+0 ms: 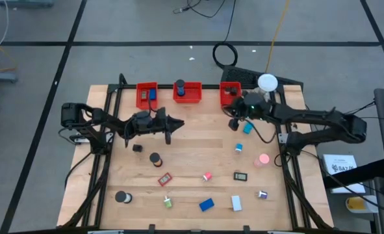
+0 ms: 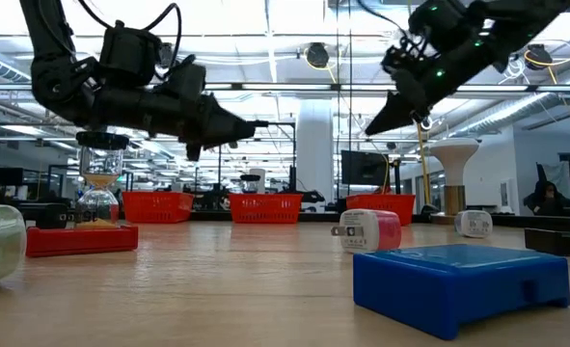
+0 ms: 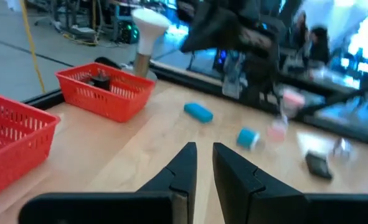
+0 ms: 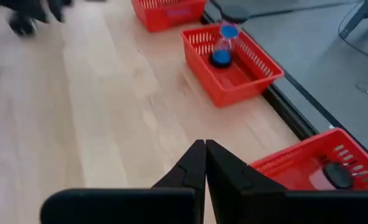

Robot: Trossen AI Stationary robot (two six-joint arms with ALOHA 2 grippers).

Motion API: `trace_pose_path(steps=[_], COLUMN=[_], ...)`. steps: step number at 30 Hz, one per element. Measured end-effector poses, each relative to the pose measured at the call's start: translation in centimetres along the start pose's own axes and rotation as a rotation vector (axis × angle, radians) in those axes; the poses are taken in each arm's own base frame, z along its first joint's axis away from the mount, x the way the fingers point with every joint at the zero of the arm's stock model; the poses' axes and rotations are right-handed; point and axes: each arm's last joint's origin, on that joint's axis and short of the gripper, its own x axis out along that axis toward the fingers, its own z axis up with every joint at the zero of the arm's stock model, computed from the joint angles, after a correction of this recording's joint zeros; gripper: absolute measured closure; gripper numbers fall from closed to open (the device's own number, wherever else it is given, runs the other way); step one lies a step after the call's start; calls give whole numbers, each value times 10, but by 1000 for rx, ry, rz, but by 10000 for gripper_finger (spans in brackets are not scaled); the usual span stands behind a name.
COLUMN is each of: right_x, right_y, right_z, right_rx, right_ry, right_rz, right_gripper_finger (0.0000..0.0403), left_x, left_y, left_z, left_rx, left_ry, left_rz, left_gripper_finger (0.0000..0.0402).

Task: Pick & Place Office items
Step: Put the orange timer into the left orange basket

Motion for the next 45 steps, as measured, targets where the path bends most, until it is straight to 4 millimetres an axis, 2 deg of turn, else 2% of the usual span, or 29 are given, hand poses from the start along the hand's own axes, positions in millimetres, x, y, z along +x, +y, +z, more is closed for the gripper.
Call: trace_pose_path(steps=[3, 6, 9, 13, 18, 23, 27, 35, 37, 45], right_x=[-2, -2, -2, -3, -5, -7, -5, 7, 6, 8], right_y=[4, 10, 16, 24, 36, 51, 65, 76, 75, 65], right_z=[-4, -11, -19, -21, -21, -23, -27, -33, -29, -26], right_rx=[49, 125, 179, 168, 109, 84, 59, -29, -54, -81], right_ry=[-116, -269, -356, -355, -359, -359, -340, -338, -374, -399], right_rz=[15, 50, 86, 67, -2, -32, 17, 13, 2, -47], right_gripper_finger=[401, 402, 402, 402, 402, 402, 402, 402, 403, 403], left_x=[4, 5, 5, 5, 5, 5, 11, 29, 32, 49], left_y=[-4, -8, -11, -13, -13, -16, -16, -30, -34, -67], left_z=[5, 5, 5, 5, 5, 10, 16, 17, 15, 34], left_rx=[10, 52, 78, 78, 62, 94, 74, 204, 214, 303], left_ry=[-28, -45, -63, -74, -70, -85, -85, 77, 173, 397], left_rz=[11, 76, 117, 121, 115, 89, 18, -21, -21, -22], left_gripper_finger=[361, 392, 395, 398, 378, 395, 395, 397, 394, 395])
